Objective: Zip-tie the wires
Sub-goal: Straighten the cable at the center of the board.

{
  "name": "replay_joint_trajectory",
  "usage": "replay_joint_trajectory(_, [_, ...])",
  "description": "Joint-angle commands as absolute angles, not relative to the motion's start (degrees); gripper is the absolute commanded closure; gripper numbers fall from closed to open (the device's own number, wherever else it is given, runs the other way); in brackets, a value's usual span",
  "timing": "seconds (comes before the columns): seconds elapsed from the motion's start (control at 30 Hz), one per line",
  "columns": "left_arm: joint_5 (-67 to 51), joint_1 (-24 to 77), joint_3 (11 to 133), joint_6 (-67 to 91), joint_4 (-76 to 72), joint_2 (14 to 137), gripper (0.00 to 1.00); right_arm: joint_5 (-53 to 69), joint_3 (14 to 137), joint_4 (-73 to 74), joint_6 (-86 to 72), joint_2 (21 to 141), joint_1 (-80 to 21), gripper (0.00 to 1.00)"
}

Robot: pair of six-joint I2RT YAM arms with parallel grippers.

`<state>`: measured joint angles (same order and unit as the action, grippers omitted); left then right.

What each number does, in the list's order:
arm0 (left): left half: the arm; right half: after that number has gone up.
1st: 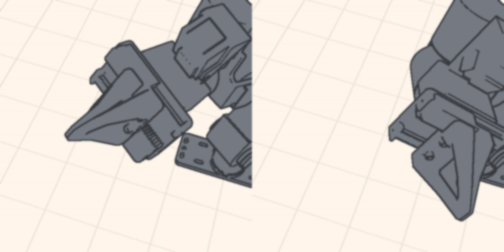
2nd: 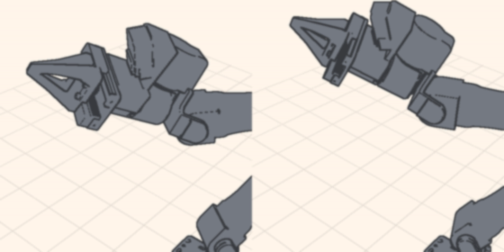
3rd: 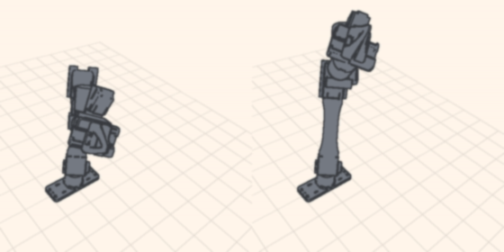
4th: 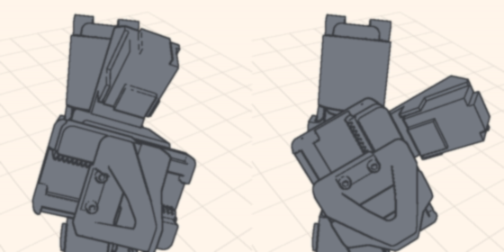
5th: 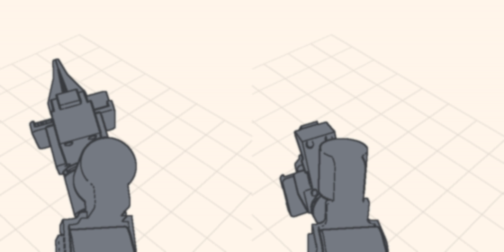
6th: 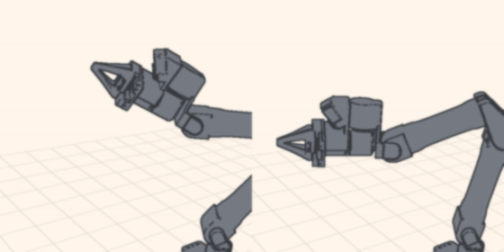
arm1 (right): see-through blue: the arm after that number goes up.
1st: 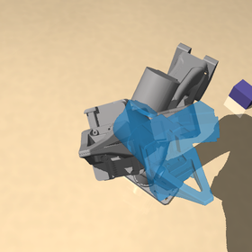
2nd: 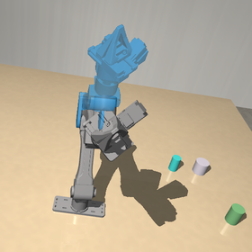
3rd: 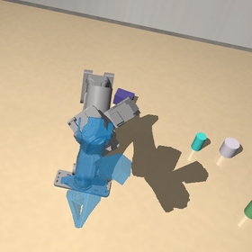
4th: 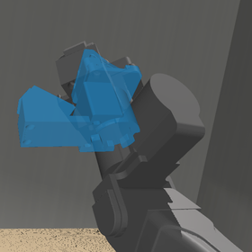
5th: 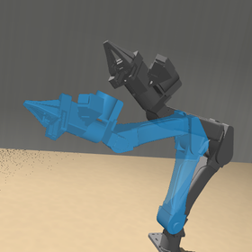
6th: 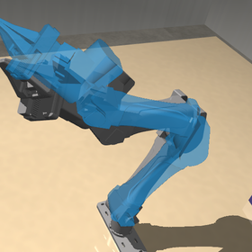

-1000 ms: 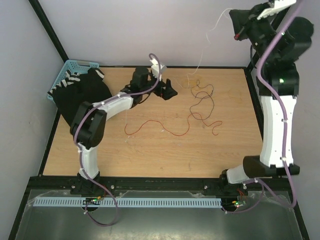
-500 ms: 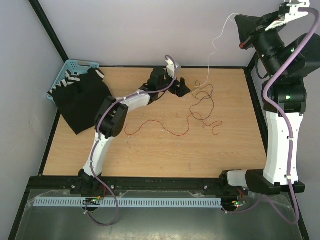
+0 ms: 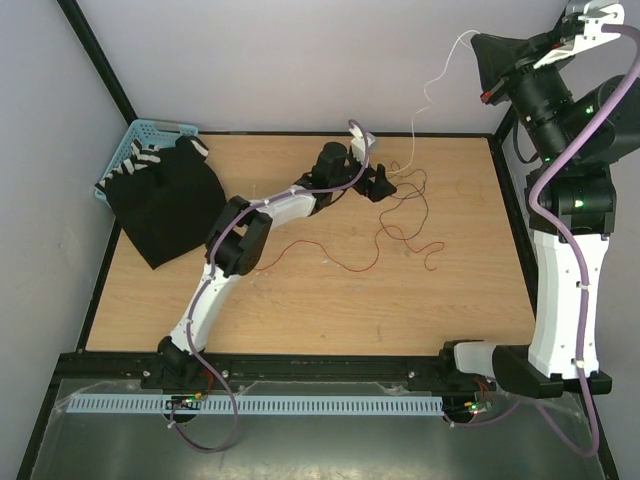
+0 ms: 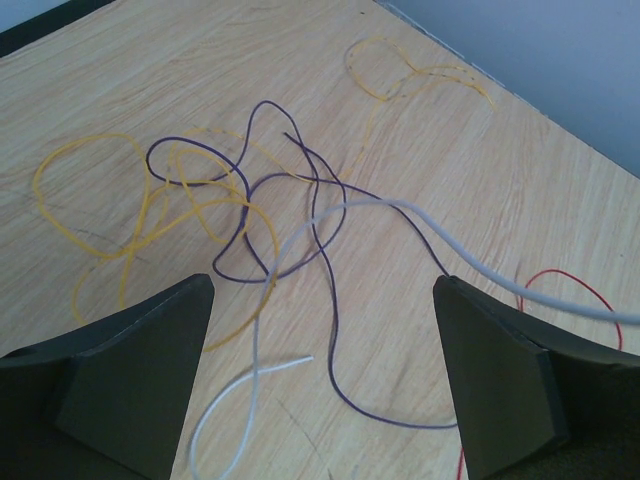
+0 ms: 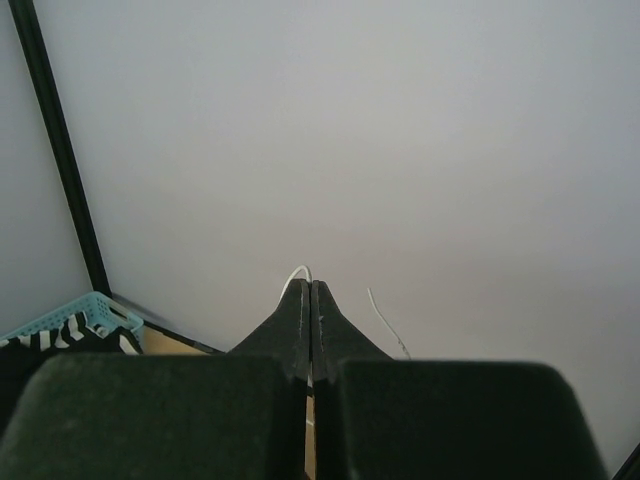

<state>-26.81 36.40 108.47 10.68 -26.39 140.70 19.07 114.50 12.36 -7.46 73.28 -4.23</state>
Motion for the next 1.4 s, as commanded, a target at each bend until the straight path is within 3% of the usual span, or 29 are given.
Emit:
replay_joint_trajectory(0.0, [-25.7, 37.2, 114.3, 11.2, -28.7, 143.9, 0.07, 20.4, 113.4, 9.2, -8.3, 70.9, -4.4, 1.00])
replay_joint_trajectory(0.33, [-24.5, 38.1, 124.8, 14.6, -29.6, 150.3, 0.06, 20.7, 110.5, 7.3, -8.7, 68.7, -4.4, 1.00])
replay_joint_trajectory(0.47, [-24.3, 38.2, 129.5, 17.1, -30.1, 153.4, 0.12, 20.9, 109.5, 6.8, -9.5, 67.8, -4.4, 1.00])
replay_joint_trajectory(0.67, [-23.1, 38.2, 132.8, 17.7, -31.7, 155.3, 0.29, 20.6, 107.1, 5.9, -10.0, 65.5, -4.4, 1.00])
replay_joint_trajectory(0.73, [-22.8, 37.9, 133.0, 18.4, -33.2, 155.2, 0.44, 19.8, 106.0, 5.7, -9.8, 64.5, -4.4, 1.00])
replay_joint_trajectory(0.83, [-22.7, 36.9, 131.5, 18.3, -33.8, 153.2, 0.80, 15.9, 104.7, 7.3, -8.5, 63.3, -4.4, 1.00])
replay_joint_trajectory(0.9, [-22.7, 36.0, 128.8, 16.4, -34.0, 150.3, 0.92, 11.8, 104.8, 10.1, -7.0, 63.2, -4.4, 1.00])
replay_joint_trajectory(1.0, [-22.6, 34.4, 125.2, 14.1, -34.4, 145.3, 1.00, 8.4, 102.2, 10.7, -6.1, 62.3, -4.4, 1.00])
replay_joint_trajectory(1.37, [-21.2, 30.4, 131.4, 17.4, -41.9, 135.0, 1.00, 10.3, 93.8, 8.3, -8.2, 61.0, -4.4, 1.00])
